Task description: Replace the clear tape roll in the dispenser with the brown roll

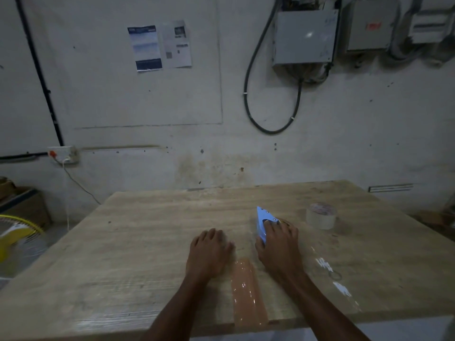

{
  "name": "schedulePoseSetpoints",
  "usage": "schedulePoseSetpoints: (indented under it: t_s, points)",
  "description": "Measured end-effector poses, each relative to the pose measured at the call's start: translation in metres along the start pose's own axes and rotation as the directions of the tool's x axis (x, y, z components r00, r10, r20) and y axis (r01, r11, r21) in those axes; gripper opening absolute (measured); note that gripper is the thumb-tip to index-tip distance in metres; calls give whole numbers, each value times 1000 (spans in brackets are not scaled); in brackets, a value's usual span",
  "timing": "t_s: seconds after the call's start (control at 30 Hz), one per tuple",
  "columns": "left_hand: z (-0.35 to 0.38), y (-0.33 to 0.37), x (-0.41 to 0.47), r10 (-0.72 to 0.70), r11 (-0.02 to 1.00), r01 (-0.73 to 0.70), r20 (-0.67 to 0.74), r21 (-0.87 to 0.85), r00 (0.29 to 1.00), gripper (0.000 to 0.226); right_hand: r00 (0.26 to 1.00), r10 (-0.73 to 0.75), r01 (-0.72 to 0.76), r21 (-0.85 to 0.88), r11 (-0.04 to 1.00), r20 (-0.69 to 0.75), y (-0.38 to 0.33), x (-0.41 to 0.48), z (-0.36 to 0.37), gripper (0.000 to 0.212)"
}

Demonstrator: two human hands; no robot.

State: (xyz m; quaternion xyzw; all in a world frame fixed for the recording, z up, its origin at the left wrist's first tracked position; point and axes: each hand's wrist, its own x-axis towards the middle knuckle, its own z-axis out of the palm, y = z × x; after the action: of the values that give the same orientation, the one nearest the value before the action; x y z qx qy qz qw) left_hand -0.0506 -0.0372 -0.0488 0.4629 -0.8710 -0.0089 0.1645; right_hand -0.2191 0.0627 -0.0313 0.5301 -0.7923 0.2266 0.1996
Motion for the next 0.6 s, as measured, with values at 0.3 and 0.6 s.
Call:
schedulePoseSetpoints:
  t_s: [0.3,0.6]
  points:
    - [0,0,-1,-3,1000,3,-10,-9,1000,55,999,51,-51,33,998,-2,1,-1,0,47]
    - [-24,4,4,-26,1000,26,-54,10,998,75,995,-75,78,41,996,-60,-2,5,-24,50]
